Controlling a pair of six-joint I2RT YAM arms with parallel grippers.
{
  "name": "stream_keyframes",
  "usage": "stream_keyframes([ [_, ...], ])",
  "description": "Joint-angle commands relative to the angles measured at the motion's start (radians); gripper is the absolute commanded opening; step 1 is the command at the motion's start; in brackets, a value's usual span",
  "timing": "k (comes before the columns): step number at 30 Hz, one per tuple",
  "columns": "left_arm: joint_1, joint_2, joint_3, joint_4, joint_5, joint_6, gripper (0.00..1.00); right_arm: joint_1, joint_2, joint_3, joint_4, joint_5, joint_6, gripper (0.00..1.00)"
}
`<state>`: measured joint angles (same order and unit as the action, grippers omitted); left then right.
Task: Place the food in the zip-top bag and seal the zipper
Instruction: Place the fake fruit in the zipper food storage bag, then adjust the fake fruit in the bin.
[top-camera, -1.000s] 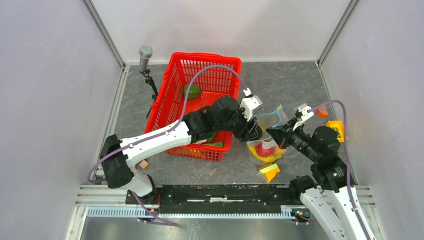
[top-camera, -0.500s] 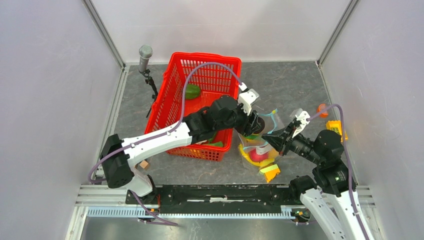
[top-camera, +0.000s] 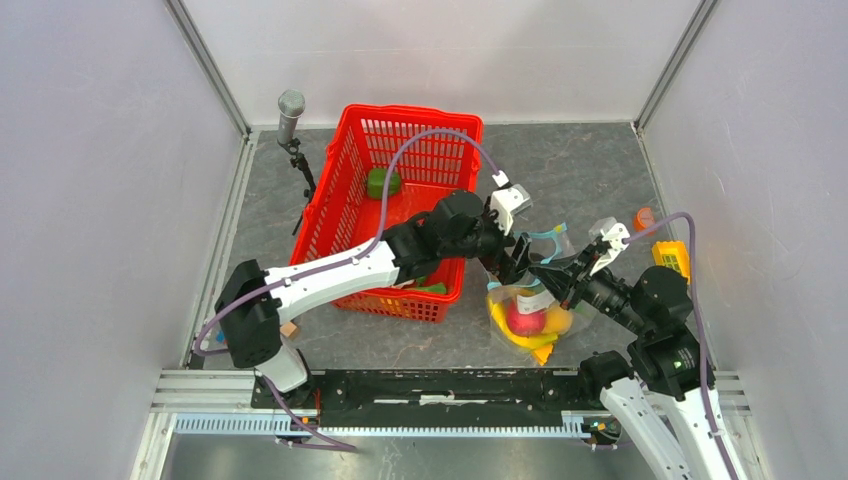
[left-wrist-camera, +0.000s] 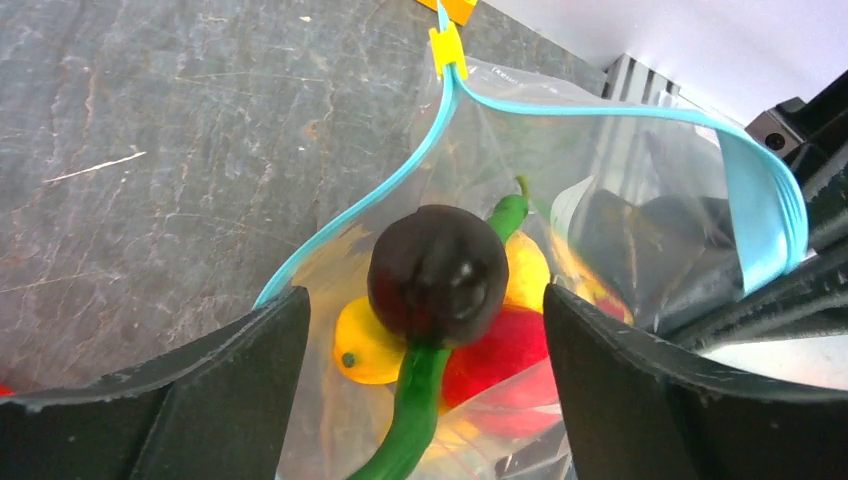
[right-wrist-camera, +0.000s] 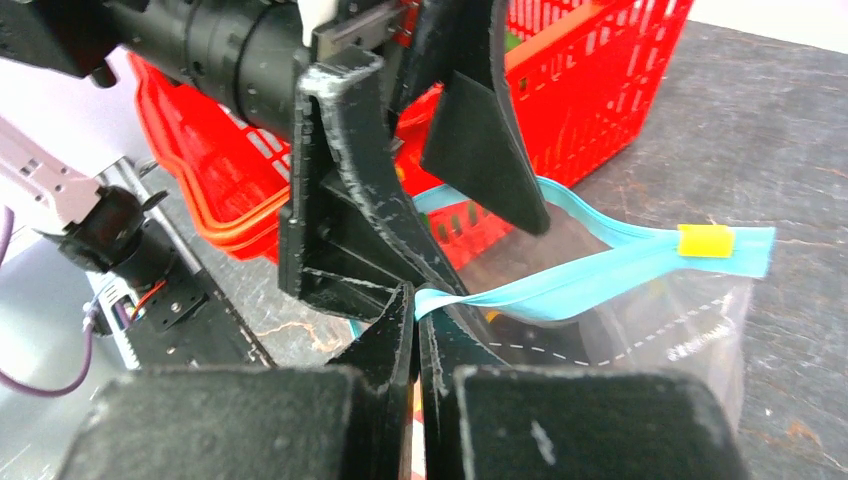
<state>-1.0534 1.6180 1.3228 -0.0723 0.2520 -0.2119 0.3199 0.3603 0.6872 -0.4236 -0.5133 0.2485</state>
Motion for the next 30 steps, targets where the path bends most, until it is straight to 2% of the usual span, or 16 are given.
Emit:
stream_keyframes([
  [1, -0.02, -0.119, -0.032, 0.092, -0.022, -0.023, 0.99, -0.003, -0.016, 0.009, 0.08, 0.169, 0.01, 0.02],
  [5, -0.019, -0.245, -0.101, 0.173, -0.075, -0.034, 1.0, -0.002, -0.022, 0.002, 0.065, 0.24, 0.008, 0.03],
  [12, -0.018, -0.427, -0.198, 0.181, -0.187, -0.001, 1.0, -0.002, 0.016, 0.013, 0.097, 0.243, -0.044, 0.03],
  [14, -0.018, -0.457, -0.203, 0.134, -0.246, 0.015, 1.0, -0.002, 0.039, 0.029, 0.098, 0.267, -0.066, 0.03],
  [20, -0.011, -0.52, -0.232, -0.084, -0.694, -0.007, 1.0, -0.002, 0.118, 0.068, 0.071, 0.284, -0.106, 0.03],
  [22, 0.007, -0.542, -0.257, -0.132, -0.79, -0.027, 1.0, -0.002, 0.115, 0.041, 0.088, 0.27, -0.085, 0.03],
  [30, 0.235, -0.556, -0.346, -0.333, -0.8, -0.271, 1.0, -0.002, 0.098, -0.012, 0.093, 0.255, -0.046, 0.03],
])
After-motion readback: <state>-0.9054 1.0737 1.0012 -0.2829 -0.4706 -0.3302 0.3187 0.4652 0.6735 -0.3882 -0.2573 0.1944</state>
